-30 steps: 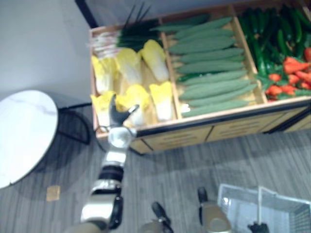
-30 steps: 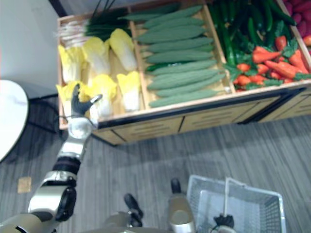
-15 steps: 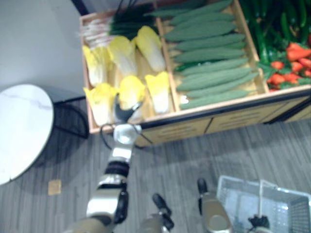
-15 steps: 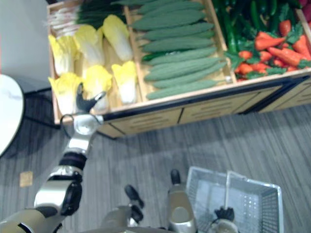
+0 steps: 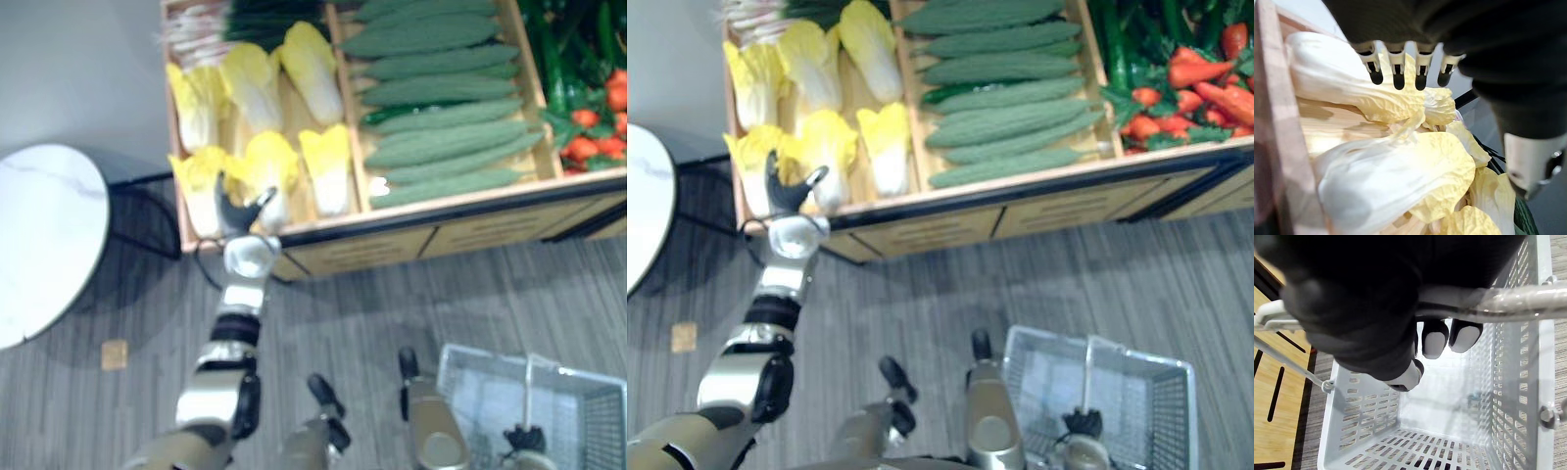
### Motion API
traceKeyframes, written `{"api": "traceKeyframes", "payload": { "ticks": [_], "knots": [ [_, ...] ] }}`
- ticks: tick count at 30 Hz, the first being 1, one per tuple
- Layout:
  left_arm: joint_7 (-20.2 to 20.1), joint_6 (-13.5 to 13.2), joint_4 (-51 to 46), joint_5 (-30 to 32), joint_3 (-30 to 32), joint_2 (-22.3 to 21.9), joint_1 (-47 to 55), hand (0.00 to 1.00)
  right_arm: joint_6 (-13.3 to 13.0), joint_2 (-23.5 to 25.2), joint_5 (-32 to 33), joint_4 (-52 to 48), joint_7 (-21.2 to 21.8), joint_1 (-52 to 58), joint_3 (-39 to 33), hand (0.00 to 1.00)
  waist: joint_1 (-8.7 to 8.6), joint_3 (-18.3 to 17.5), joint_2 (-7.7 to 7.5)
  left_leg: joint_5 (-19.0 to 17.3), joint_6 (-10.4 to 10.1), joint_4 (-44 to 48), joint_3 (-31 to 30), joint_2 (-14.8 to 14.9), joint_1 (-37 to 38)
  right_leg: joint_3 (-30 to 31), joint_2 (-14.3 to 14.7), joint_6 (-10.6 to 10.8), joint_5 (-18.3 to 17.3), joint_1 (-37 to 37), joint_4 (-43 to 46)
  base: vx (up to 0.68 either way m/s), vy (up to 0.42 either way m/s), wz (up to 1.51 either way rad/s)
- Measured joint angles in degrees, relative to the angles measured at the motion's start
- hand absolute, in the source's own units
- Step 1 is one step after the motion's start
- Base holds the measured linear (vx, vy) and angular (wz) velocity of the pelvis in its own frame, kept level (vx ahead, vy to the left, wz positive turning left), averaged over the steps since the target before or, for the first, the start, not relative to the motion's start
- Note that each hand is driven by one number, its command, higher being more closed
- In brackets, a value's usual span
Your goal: Pick vegetable in the basket
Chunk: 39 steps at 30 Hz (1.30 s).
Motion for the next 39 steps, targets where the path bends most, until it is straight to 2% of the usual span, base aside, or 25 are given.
{"api": "traceKeyframes", "payload": {
  "ticks": [4, 14, 15, 22, 27, 31, 35, 39],
  "knots": [
    [-0.19, 0.12, 0.97, -0.06, 1.58, 0.32, -2.33, 0.0, -0.47, -0.01, 0.0, -2.28, -0.16, -1.24, 1.21, 1.0, 0.16, 2.46, -1.12, 0.21, 0.29, -0.15, 1.96, -0.05, -1.23, 0.69, -0.11, 0.04, 0.02, -2.74, 1.33, 0.02, -0.033, -0.13],
    [-0.34, 1.27, 3.81, -0.06, 3.79, 2.62, -11.03, 0.0, -0.66, -0.42, 0.13, -6.35, -1.5, -4.02, 3.42, 1.0, 0.24, 4.74, -1.99, 0.34, 0.44, 0.05, 6.21, 0.26, -5.85, 2.73, 0.62, -0.03, 0.27, -9.88, 3.46, 0.07, -0.047, -0.14],
    [-0.29, 1.29, 3.81, -0.05, 4.08, 3.34, -11.89, 1.0, -1.0, -0.42, 0.21, -7.07, -1.65, -4.06, 3.57, 1.0, 0.31, 4.86, -2.01, 0.34, 0.44, 0.13, 6.34, 0.36, -6.91, 2.77, 0.71, -0.09, 0.42, -10.97, 3.48, 0.05, -0.052, -0.04],
    [1.04, 1.3, 3.82, -0.2, 6.95, 7.13, -16.91, 1.0, -1.4, 0.05, 0.61, -8.23, -2.17, -6.84, 8.68, 1.0, 1.27, 5.52, -2.26, 0.63, 0.63, 0.17, 7.99, 0.76, -10.39, 3.93, 1.44, -0.22, 2.94, -13.95, 0.81, 0.03, -0.036, -0.1],
    [-0.91, 1.2, 4.82, -1.11, 9.74, 7.09, -19.34, 1.0, -1.37, 0.59, 0.6, -8.3, -1.67, -7.97, 10.03, 1.0, 1.78, 5.91, -2.84, 0.69, 0.74, 0.08, 8.91, 0.81, -10.78, 4.12, 1.47, 0.11, 4.57, -13.17, -2.09, 0.05, -0.009, -0.03],
    [-3.23, 1.28, 7.1, -1.58, 11.9, 6.8, -19.44, 1.0, -0.8, 0.65, 0.65, -8.02, -0.24, -7.93, 10.01, 1.0, 1.68, 6.31, -3.55, 0.69, 0.75, 0.19, 9.98, 1.24, -7.9, 3.82, 1.76, 0.09, 4.7, -9.5, -3.56, 0.08, -0.023, -0.03],
    [-5.75, 1.37, 8.62, -3.99, 11.37, 5.62, -17.65, 1.0, -0.55, 0.43, 0.63, -8.22, 0.15, -7.21, 10.21, 1.0, 1.57, 6.25, -4.03, 0.48, 0.86, 0.21, 11.2, 1.68, -2.92, 2.97, 2.06, 0.1, 4.69, -3.88, -5.0, 0.07, -0.048, -0.06],
    [-5.42, 1.38, 6.25, -4.93, 10.14, 7.17, -13.21, 1.0, -0.59, -0.12, 0.63, -8.0, 0.31, -6.98, 10.56, 1.0, 1.67, 5.7, -4.86, -0.72, 1.45, 1.26, 11.91, 2.15, 1.71, 3.69, 2.83, 0.05, 4.63, 0.81, -5.92, 0.04, -0.039, -0.17]
  ]
}}
